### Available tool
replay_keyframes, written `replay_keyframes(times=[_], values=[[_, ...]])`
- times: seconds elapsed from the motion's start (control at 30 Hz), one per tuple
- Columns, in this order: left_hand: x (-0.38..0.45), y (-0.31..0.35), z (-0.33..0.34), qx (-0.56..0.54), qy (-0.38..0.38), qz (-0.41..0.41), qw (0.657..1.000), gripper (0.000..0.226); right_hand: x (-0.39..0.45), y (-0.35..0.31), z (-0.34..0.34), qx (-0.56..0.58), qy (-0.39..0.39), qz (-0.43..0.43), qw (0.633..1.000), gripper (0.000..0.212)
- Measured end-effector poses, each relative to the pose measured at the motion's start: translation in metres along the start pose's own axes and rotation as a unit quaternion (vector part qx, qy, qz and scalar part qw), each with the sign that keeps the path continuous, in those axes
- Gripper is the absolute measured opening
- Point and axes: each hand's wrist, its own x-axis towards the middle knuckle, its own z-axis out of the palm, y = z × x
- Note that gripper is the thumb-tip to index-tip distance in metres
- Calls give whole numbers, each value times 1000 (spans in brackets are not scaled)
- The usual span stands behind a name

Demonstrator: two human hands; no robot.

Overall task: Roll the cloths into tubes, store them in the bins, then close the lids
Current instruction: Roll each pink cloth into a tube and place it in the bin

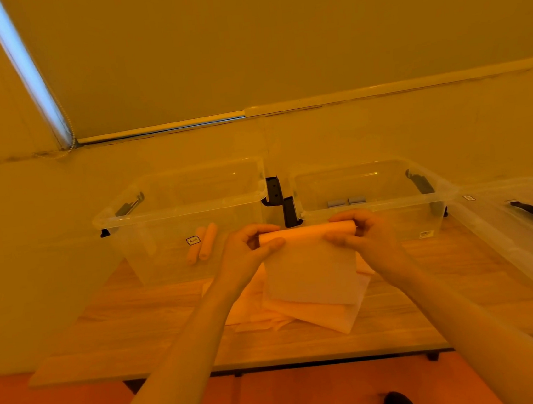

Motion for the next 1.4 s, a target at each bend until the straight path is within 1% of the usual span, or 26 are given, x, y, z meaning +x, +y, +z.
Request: replay_keyframes(times=[0.1,0.27,0.4,0.5,0.7,0.93,1.1,1.27,1.4], values=[[1,0,0,4,-6,4,1000,23,0,2,0,-10,8,7,1000,22],[3,0,2,-4,10,-9,1000,17,0,2,0,-9,8,11,1000,35],[3,0,2,-18,3,-7,1000,21,0,1,0,2,11,10,1000,28],[1,0,2,-12,-5,0,1000,26,-1,3,-1,-13,15,7,1000,25],[1,2,3,-10,-9,-6,1000,19,0,3,-1,-16,28,5,999,29],[2,-3,1,-9,-19,-3,1000,28,-1,4,-2,-11,32,10,999,23],[3,-3,2,-15,-12,-11,1000,22,-1,4,-2,0,26,9,1000,36],[2,-2,1,-27,-12,-5,1000,22,-1,5,-1,-25,27,9,999,27],[1,0,0,-18,-27,-1,999,26,-1,6,0,-37,31,4,999,26]])
